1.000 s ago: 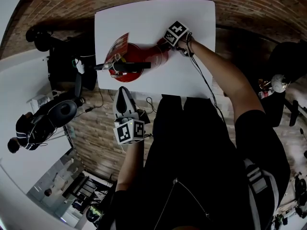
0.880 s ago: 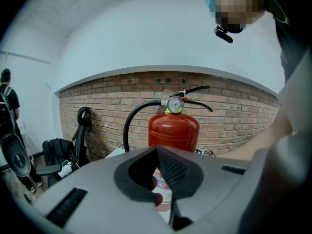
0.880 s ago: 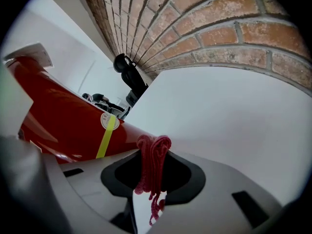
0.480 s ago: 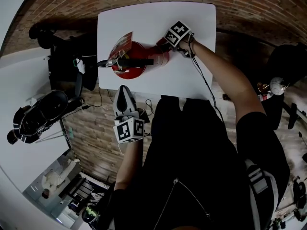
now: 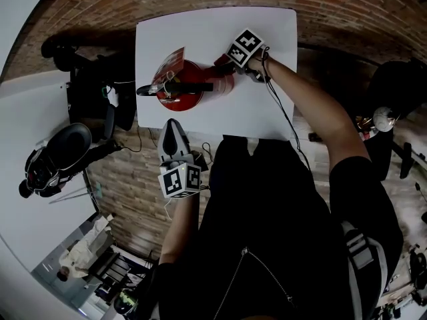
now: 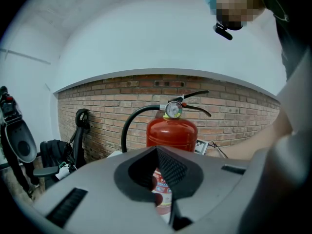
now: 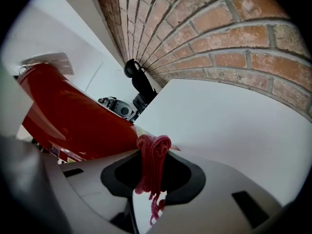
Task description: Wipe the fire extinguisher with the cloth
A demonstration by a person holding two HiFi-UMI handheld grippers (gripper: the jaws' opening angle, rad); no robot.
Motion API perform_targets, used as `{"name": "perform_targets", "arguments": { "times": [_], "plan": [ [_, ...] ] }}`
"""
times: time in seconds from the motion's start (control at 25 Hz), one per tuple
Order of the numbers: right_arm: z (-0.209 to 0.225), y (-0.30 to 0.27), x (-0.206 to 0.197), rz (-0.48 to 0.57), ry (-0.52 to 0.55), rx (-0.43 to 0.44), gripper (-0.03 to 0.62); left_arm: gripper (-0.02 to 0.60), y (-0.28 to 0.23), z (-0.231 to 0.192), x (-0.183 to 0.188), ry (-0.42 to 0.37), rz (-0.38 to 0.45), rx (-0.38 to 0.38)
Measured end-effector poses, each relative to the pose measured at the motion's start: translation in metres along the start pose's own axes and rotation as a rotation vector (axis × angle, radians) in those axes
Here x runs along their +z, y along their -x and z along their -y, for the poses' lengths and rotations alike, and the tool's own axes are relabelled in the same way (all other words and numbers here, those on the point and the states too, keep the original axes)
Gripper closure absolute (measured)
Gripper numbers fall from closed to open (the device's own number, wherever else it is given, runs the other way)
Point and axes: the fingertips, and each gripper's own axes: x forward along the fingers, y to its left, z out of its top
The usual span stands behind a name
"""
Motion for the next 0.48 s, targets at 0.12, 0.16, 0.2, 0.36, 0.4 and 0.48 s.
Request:
{"name": "perform_targets", "arguments": {
  "times": [0.12, 0.16, 0.2, 0.36, 0.4, 0.48],
  "plan": [
    [-0.006, 0.004, 0.002, -0.005, 0.018, -0.008, 0.474, 0.574, 0.0, 0.0, 0.0, 0.003, 0.001, -0.001],
    [-0.007, 0.005, 0.002, -0.007, 0.026, -0.014, 0.474, 0.574, 0.0, 0.0, 0.001, 0.004, 0.003, -0.001],
    [-0.008, 0.005, 0.002, -0.008, 0.033, -0.019, 0.474, 0.574, -0.001, 0.0, 0.001, 0.005, 0.004, -0.001],
    [-0.009, 0.006, 0.003, -0.006, 0.042, -0.031, 0.474, 0.574, -0.001, 0.0, 0.002, 0.008, 0.008, -0.005],
    [-0.009, 0.007, 0.003, -0.003, 0.043, -0.032, 0.474, 0.574, -0.002, 0.0, 0.002, 0.008, 0.01, -0.005],
    [-0.013, 0.011, 0.006, 0.007, 0.046, -0.027, 0.474, 0.574, -0.002, 0.0, 0.002, 0.008, 0.013, -0.008]
  ]
}}
